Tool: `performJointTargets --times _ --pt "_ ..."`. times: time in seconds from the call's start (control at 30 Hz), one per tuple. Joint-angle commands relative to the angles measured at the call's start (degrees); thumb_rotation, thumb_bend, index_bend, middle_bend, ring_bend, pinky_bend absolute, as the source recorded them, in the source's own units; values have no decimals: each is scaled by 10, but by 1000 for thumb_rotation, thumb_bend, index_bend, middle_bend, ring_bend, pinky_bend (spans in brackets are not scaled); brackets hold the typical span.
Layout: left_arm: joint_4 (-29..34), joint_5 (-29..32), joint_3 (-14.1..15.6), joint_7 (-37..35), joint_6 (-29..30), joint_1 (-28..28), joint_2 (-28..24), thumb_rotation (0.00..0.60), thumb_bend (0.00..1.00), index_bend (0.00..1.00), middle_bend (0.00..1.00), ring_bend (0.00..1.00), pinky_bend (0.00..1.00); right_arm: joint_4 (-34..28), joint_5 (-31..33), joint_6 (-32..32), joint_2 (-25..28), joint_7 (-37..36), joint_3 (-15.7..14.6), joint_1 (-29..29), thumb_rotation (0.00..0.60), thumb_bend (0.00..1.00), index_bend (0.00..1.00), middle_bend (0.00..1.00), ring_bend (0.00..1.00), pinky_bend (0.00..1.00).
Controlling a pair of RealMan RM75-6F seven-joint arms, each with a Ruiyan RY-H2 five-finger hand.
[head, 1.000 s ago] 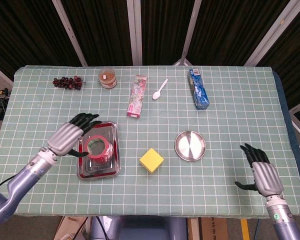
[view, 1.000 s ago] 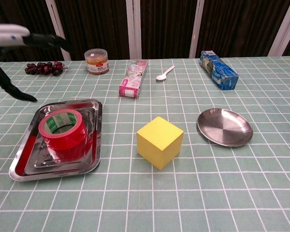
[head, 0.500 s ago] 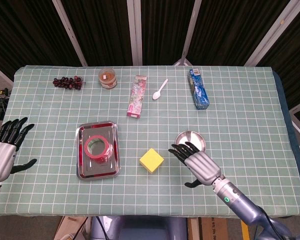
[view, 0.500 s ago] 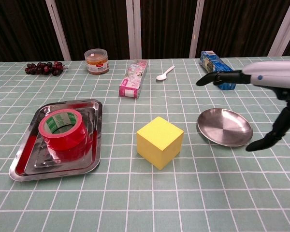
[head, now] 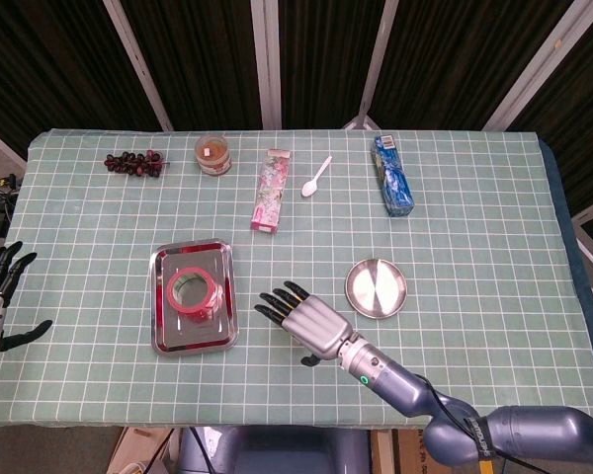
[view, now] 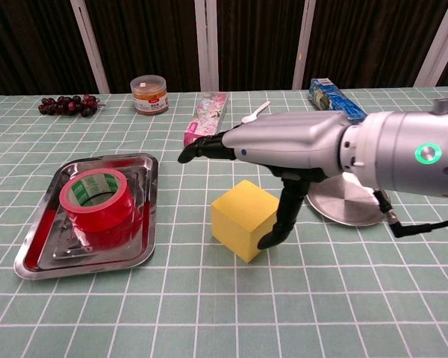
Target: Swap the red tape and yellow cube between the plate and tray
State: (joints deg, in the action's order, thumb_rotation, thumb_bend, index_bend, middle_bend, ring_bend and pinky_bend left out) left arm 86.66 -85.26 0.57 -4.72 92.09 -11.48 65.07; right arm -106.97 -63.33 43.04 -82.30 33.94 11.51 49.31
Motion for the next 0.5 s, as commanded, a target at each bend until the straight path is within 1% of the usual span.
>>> performJointTargets --times 0.03,0.27,0.4,0.5 --pt "-3 -1 -3 11 4 5 3 600 32 119 0 0 0 26 6 -13 -20 -9 1 18 600 132 45 0 50 11" --pt "10 14 -15 73 5 17 9 600 40 119 0 0 0 111 -3 -38 -62 -41 -6 50 600 132 46 0 50 11" --pt "12 17 -20 77 -1 19 9 600 40 119 0 0 0 145 -15 -51 -67 -56 -19 58 600 132 45 0 49 12" --pt "12 20 -24 79 -8 19 10 600 40 119 0 0 0 167 -24 -54 -67 -59 -30 61 600 131 45 0 63 34"
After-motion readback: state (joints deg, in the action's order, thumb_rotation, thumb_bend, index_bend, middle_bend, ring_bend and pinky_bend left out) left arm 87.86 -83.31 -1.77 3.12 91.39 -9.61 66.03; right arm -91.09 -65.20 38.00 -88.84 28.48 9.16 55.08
